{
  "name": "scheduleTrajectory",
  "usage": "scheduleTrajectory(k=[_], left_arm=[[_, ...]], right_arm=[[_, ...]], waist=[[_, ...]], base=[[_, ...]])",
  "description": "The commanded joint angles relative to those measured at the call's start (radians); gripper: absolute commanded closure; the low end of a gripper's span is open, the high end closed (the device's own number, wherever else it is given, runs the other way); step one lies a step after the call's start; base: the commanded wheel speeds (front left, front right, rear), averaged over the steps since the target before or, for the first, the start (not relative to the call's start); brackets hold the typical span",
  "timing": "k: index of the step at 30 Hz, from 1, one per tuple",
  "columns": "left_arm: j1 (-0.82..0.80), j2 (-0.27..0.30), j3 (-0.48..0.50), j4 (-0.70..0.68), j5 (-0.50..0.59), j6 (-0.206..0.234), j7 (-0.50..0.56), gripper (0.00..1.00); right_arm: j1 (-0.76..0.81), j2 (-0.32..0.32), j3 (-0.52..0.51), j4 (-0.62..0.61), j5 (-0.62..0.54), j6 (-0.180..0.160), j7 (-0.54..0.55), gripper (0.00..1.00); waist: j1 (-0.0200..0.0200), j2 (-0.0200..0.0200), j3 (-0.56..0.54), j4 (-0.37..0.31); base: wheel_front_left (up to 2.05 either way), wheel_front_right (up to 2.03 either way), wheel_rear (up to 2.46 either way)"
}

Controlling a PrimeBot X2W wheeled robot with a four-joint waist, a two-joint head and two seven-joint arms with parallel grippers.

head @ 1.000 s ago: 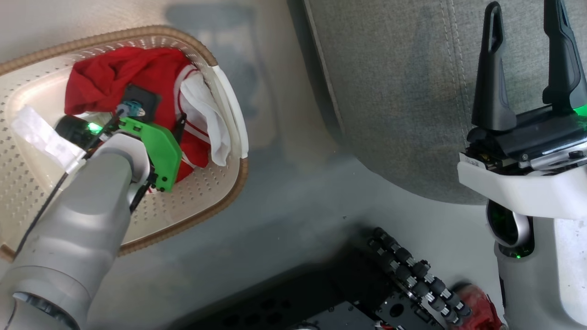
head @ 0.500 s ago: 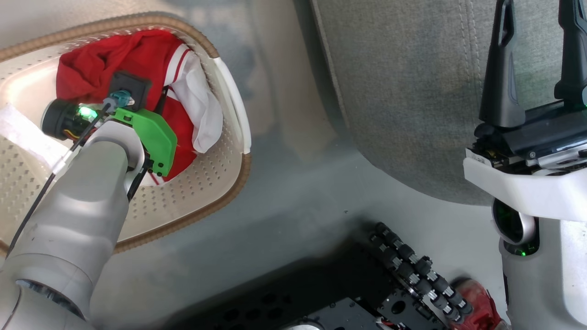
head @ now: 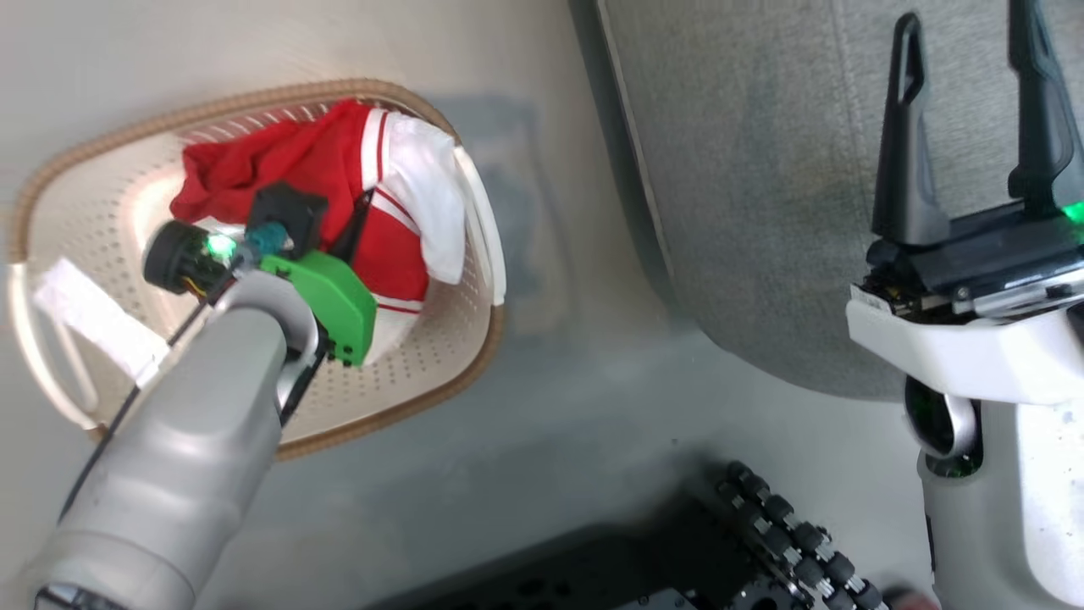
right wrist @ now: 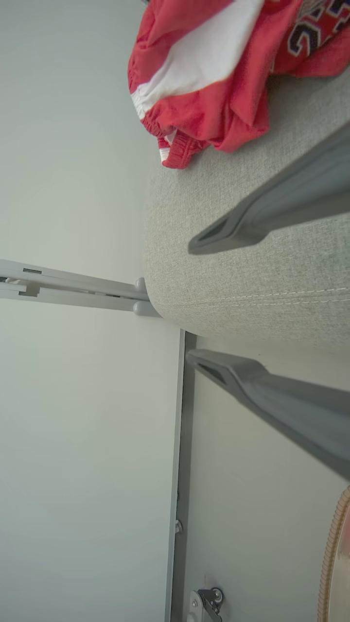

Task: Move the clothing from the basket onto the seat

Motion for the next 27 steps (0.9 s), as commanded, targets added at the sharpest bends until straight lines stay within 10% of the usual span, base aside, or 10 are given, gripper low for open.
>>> scheduleTrajectory(k=[1,27], left_arm=[[0.033,0.008,0.018,-0.03,0.022,0.009,-0.005,1.0],[0.532,-0.083,0.425,-0.498,0.24,0.01,-0.005,1.0]], right_arm=[[0.02,-0.002,-0.006,0.007,-0.007,-0.001,-0.003,0.0],[0.302,-0.015,0.055,0.116,-0.011,-0.001,-0.003,0.0]], waist=[[0.0,-0.0001,-0.108,0.046],[0.0,-0.0001,-0.704,0.132]], base=[[0.0,0.0,0.0],[0.0,0.0,0.0]])
